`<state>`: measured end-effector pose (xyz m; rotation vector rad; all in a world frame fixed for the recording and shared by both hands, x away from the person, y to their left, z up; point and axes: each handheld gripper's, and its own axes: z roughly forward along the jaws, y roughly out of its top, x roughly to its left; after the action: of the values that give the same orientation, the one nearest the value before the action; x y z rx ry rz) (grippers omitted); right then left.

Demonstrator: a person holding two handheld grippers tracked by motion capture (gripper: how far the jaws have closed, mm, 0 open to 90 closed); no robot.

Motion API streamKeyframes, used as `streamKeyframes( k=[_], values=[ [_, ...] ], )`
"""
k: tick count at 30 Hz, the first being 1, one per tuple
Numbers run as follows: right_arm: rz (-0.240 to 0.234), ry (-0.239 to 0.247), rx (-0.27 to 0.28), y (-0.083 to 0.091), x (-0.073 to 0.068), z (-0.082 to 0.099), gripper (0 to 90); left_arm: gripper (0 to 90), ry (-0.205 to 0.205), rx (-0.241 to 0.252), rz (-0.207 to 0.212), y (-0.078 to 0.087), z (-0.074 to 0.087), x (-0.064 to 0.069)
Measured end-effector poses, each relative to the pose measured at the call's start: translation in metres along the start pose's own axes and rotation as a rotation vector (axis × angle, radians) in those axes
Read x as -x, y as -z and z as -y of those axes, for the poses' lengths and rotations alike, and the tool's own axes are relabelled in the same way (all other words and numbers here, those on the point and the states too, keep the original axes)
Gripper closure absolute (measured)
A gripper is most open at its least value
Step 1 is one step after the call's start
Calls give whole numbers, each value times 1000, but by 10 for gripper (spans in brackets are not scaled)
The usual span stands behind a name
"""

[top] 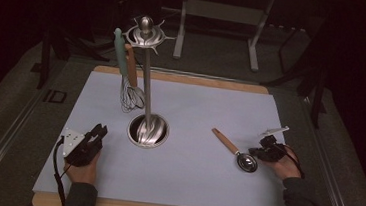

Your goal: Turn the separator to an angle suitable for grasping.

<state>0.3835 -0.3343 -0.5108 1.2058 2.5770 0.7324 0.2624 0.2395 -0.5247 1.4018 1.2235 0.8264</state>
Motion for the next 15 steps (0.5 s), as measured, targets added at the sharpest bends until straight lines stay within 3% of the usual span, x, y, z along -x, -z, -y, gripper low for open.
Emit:
streamKeyframes(
  k=[7,15],
  values=[
    [-44,8,18,0,-15,4,900,735,9,-10,8,-3,2,-1],
    [-78,43,-10,-1,-30,1,898,735,17,-23,10,-7,5,-3]
  ],
)
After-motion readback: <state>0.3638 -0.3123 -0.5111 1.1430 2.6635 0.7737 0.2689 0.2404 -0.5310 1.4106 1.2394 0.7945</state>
